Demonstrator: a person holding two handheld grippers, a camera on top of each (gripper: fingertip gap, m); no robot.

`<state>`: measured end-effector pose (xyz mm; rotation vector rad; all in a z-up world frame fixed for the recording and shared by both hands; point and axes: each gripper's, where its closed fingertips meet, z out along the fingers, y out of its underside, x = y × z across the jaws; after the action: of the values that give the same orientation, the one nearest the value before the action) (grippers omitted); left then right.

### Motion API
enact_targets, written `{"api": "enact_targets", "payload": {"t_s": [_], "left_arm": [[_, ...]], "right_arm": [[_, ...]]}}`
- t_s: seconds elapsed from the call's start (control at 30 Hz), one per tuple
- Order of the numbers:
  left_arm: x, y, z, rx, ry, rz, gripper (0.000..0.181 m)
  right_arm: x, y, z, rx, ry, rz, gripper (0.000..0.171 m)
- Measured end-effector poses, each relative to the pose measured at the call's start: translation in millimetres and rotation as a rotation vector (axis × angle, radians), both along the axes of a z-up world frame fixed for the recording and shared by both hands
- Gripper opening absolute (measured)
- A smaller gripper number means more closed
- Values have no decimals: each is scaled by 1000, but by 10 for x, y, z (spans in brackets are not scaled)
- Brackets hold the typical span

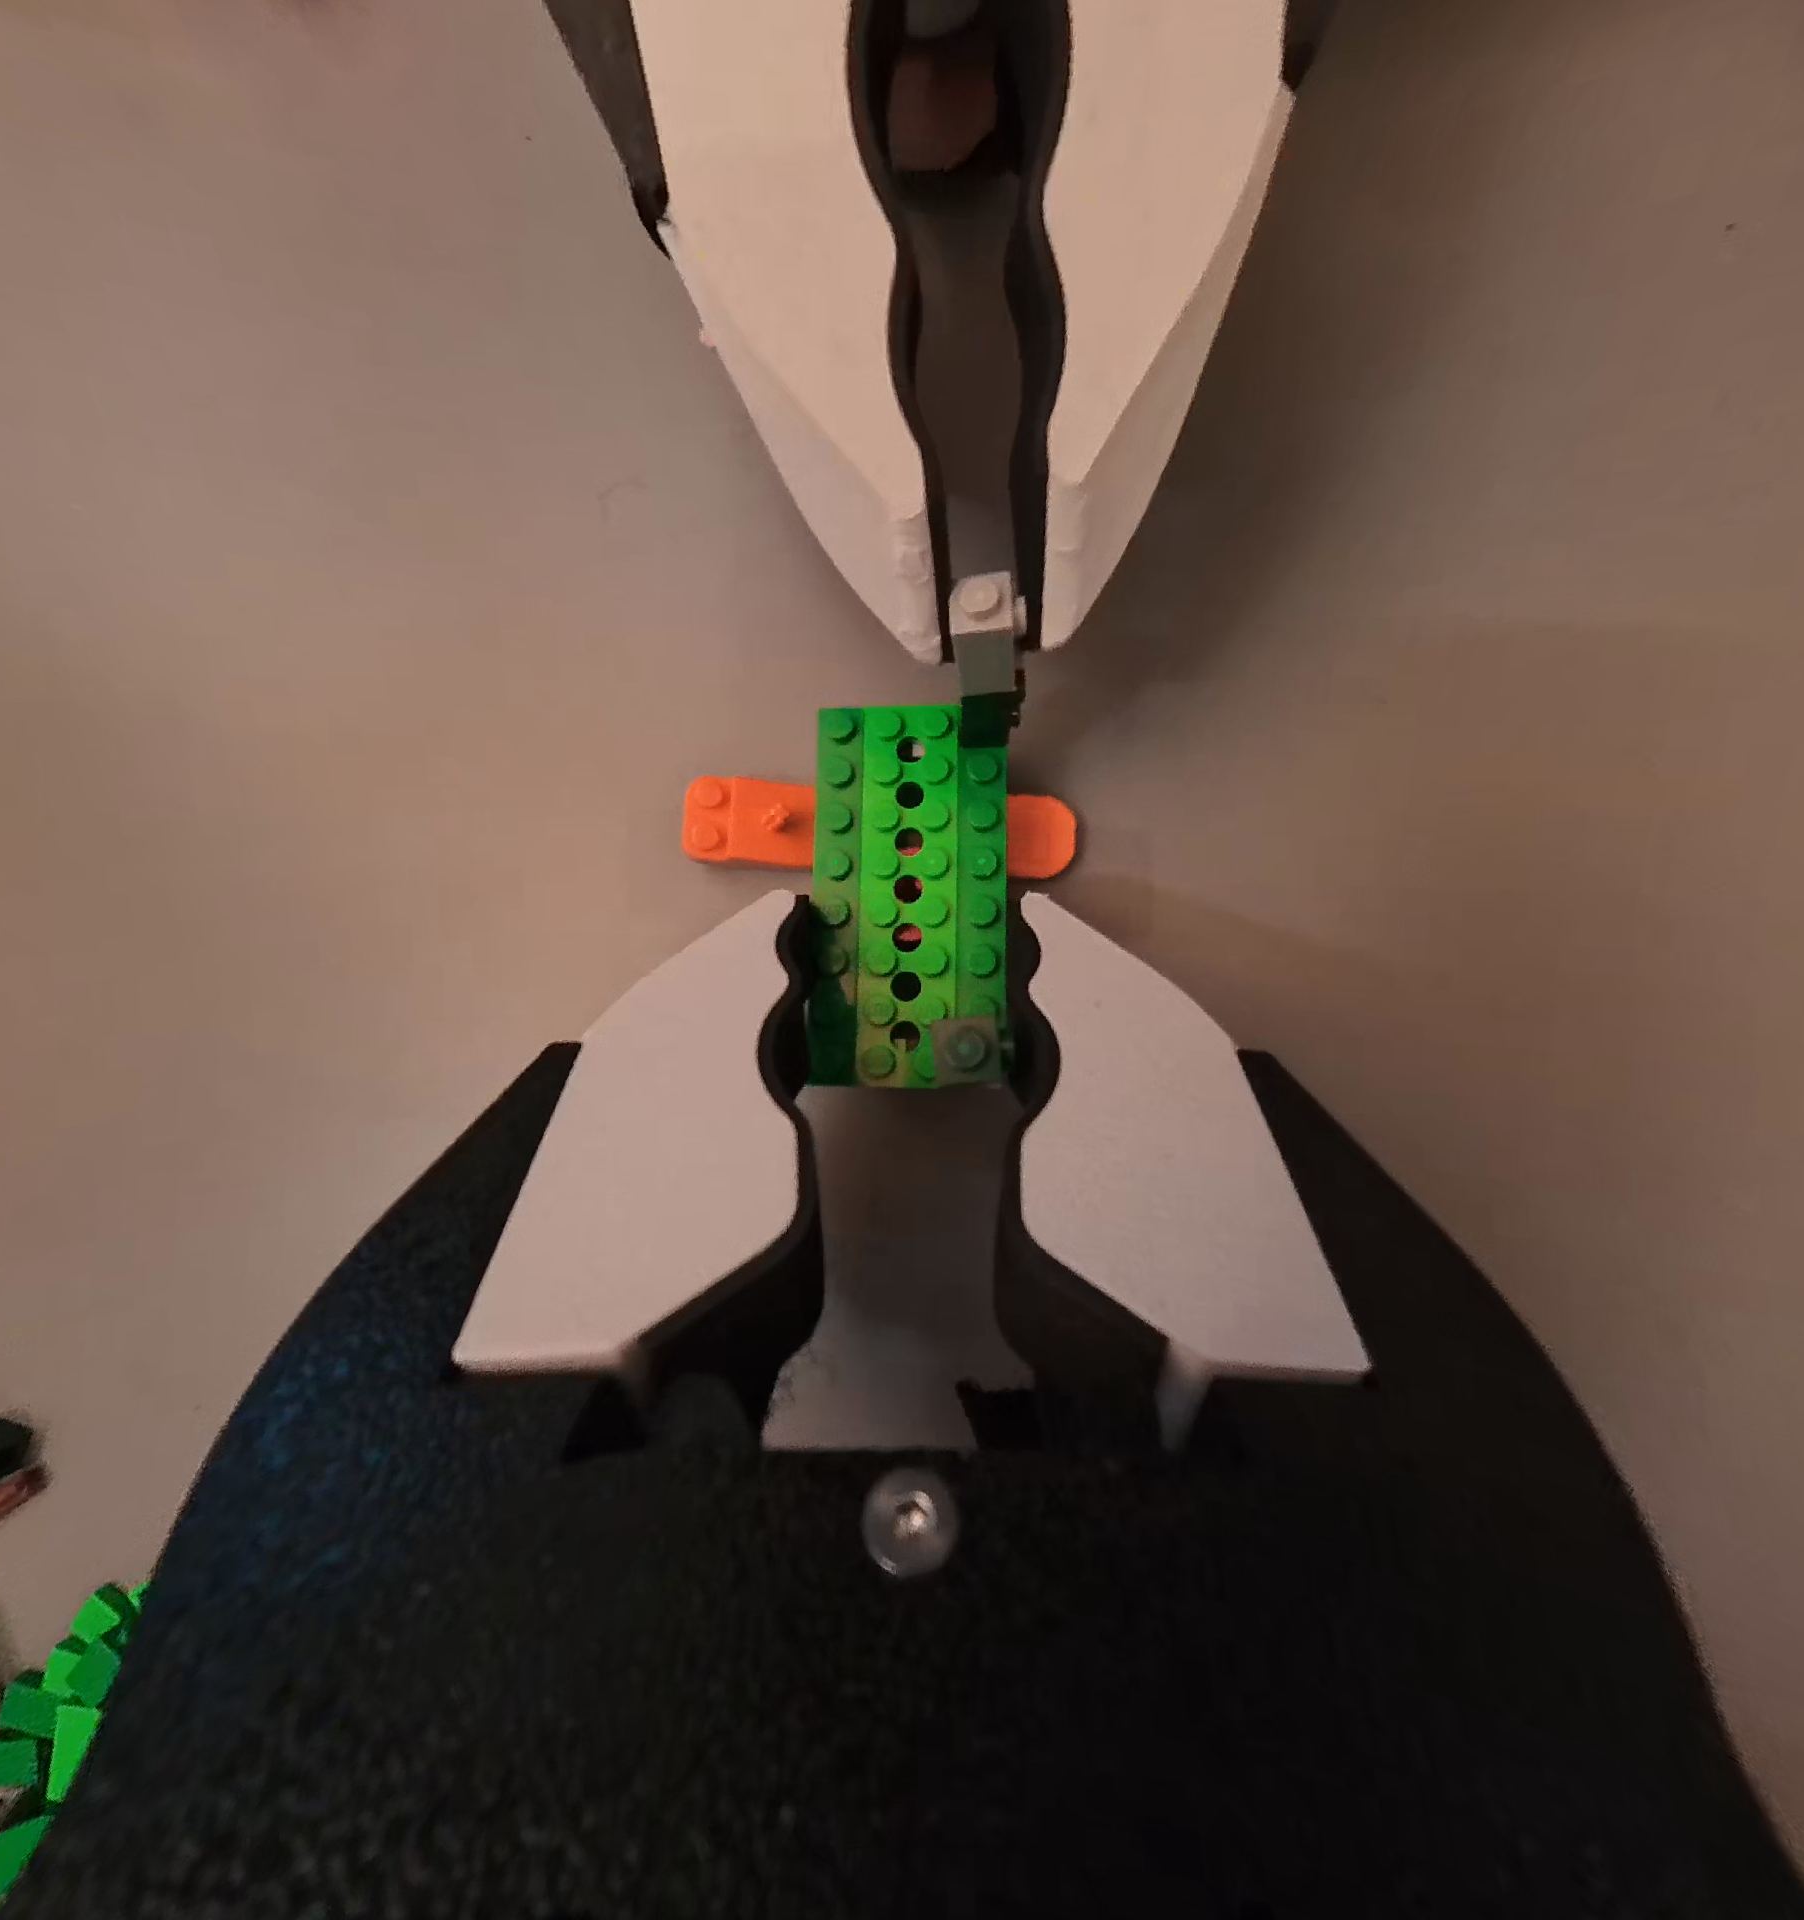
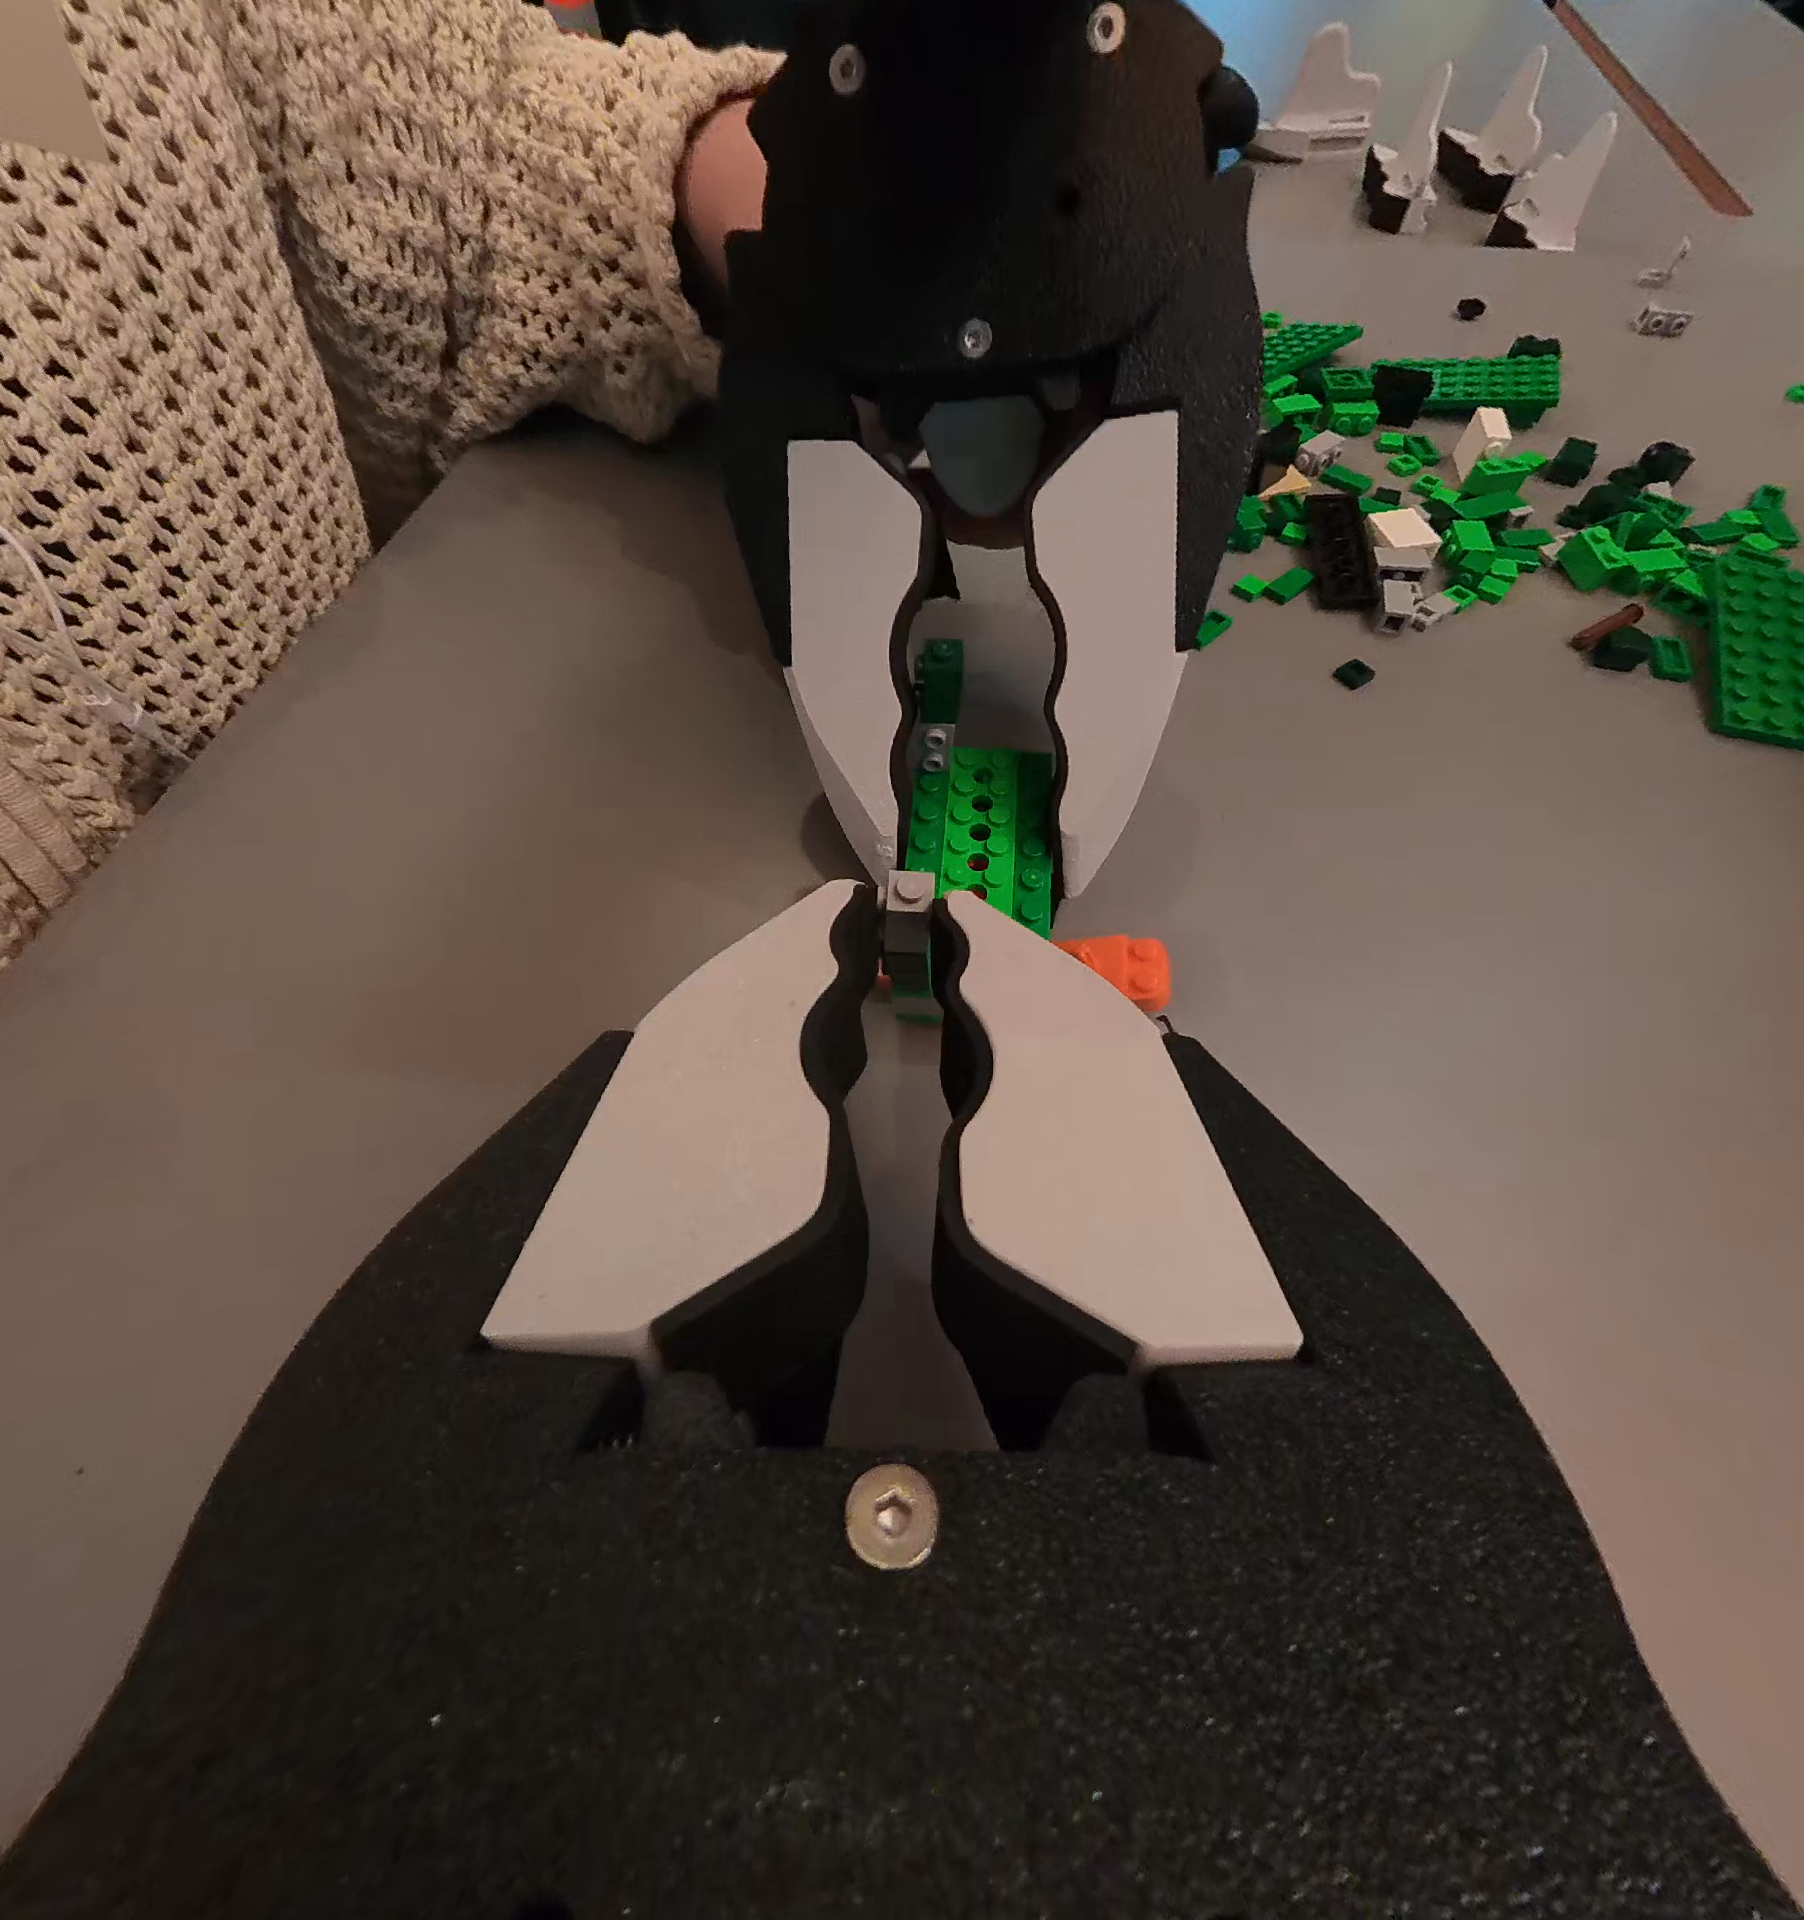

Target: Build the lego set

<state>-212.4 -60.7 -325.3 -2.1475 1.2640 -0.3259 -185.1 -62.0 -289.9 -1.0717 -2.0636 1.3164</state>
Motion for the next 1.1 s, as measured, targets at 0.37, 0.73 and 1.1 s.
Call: {"api": "enact_targets", "payload": {"t_s": [0.37, 0.73, 1.1], "left_arm": [[91, 53, -13, 55, -26, -66, 43], [60, 78, -23, 44, 0, 25, 36], [46, 86, -23, 27, 14, 63, 36]], "right_arm": [[-14, -86, 4, -11, 8, 43, 9], [-13, -42, 7, 18, 27, -39, 9], [-43, -29, -3, 126, -77, -110, 9]]}}
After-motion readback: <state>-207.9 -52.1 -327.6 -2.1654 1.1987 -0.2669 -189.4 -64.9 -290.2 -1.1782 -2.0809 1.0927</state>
